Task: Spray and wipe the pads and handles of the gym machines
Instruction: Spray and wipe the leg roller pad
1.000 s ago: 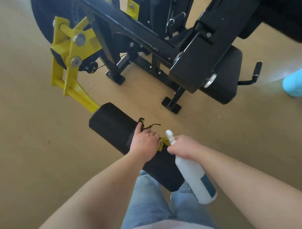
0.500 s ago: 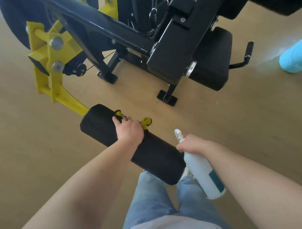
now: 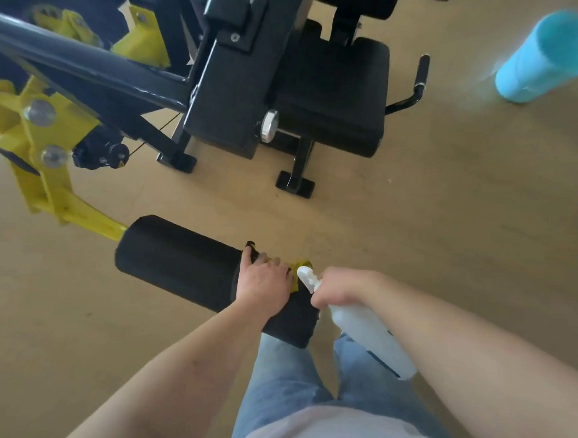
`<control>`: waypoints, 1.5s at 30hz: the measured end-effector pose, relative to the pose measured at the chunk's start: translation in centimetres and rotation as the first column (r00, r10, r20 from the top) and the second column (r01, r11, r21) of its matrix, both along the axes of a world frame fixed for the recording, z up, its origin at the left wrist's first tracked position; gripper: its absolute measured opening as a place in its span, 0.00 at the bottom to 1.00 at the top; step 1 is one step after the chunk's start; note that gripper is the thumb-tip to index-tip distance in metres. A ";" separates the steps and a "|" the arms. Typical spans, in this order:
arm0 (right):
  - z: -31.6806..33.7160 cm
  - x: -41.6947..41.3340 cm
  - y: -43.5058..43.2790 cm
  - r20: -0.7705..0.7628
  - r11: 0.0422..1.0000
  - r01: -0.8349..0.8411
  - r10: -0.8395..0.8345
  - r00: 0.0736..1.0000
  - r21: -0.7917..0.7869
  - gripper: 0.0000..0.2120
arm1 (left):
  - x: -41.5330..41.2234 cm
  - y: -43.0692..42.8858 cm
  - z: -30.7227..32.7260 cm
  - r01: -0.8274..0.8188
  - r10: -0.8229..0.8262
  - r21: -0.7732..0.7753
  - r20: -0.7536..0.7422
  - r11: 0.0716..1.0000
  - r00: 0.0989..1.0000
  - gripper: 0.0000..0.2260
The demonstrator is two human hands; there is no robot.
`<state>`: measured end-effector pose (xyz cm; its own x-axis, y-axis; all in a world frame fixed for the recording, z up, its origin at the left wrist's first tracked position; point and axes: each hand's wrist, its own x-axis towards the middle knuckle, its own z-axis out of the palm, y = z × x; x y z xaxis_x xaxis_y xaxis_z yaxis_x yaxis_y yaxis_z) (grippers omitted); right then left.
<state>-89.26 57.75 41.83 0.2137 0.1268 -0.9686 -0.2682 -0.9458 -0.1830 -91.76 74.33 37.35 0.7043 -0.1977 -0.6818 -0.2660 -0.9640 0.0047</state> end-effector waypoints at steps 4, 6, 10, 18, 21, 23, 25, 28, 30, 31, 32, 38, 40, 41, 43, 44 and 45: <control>-0.2 -1.1 -0.9 0.000 1.000 0.000 0.000 1.000 0.017 0.05 | -2.7 -2.8 0.4 0.077 -0.077 -0.099 0.001 0.992 0.997 0.20; -0.3 -1.2 -1.3 -0.023 0.999 0.020 -0.020 1.000 0.034 0.06 | -2.6 -2.2 0.3 0.052 -0.051 -0.128 0.016 0.990 0.999 0.20; -0.1 -0.4 -1.5 0.017 0.996 0.044 -0.045 0.999 0.072 0.06 | -2.9 -0.1 0.0 0.029 -0.018 -0.152 0.074 0.988 0.997 0.22; 0.9 1.5 0.1 0.028 0.997 0.035 -0.037 0.999 0.068 0.05 | 1.5 4.7 0.1 -0.177 0.178 -0.024 0.091 0.984 0.980 0.23; 0.6 1.0 1.3 -0.029 0.997 0.013 -0.010 1.000 0.079 0.09 | 2.3 6.7 -0.1 -0.250 0.248 0.012 0.112 0.968 0.962 0.24; 0.4 0.6 2.3 -0.041 0.997 -0.006 0.009 0.999 0.074 0.13 | 2.6 8.0 -0.1 -0.284 0.278 0.027 0.132 0.958 0.951 0.25; 0.3 0.4 2.8 -0.001 0.999 -0.021 0.021 1.000 0.042 0.08 | 2.8 8.9 0.0 -0.297 0.290 0.033 0.143 0.954 0.946 0.24; 0.5 0.7 2.8 0.020 0.999 -0.043 0.043 0.999 0.005 0.07 | 3.4 10.6 0.1 -0.317 0.307 0.036 0.158 0.948 0.938 0.24; 0.9 0.8 2.7 0.011 0.997 -0.077 0.077 0.997 -0.002 0.07 | 4.1 12.2 0.1 -0.379 0.364 0.045 0.193 0.924 0.911 0.24; 1.2 0.9 2.9 0.001 0.995 -0.103 0.103 0.995 -0.007 0.07 | 4.4 13.2 0.1 -0.420 0.401 0.046 0.217 0.907 0.890 0.23; 1.5 0.9 3.1 -0.010 0.991 -0.135 0.135 0.991 -0.013 0.07 | 4.5 14.2 0.0 -0.455 0.433 0.044 0.239 0.889 0.869 0.23; 3.1 1.8 6.5 -0.072 0.950 -0.310 0.307 0.949 -0.030 0.18 | 4.6 19.1 0.2 -0.578 0.558 -0.021 0.292 0.816 0.777 0.23; 3.6 2.5 8.1 -0.051 0.949 -0.316 0.316 0.947 0.004 0.21 | 4.5 20.3 0.6 -0.612 0.602 -0.066 0.288 0.788 0.745 0.23; 3.7 2.8 9.1 -0.028 0.952 -0.305 0.306 0.952 0.029 0.22 | 4.4 20.9 0.8 -0.635 0.632 -0.093 0.284 0.767 0.721 0.23; 3.6 3.6 11.4 0.034 0.957 -0.279 0.277 0.960 0.083 0.22 | 4.2 22.1 1.2 -0.707 0.719 -0.153 0.258 0.690 0.646 0.22; 3.5 4.0 12.8 0.060 0.957 -0.270 0.265 0.962 0.110 0.22 | 4.1 22.7 1.3 -0.749 0.771 -0.196 0.237 0.634 0.591 0.22; 3.4 4.4 14.2 0.082 0.955 -0.267 0.258 0.963 0.130 0.22 | 3.9 23.3 1.6 -0.789 0.828 -0.251 0.212 0.560 0.520 0.21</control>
<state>-84.83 71.96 45.20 0.2152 0.3187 -0.9231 0.0025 -0.9454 -0.3258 -87.82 97.67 38.90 0.7449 0.4971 -0.4450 0.6211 -0.7602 0.1904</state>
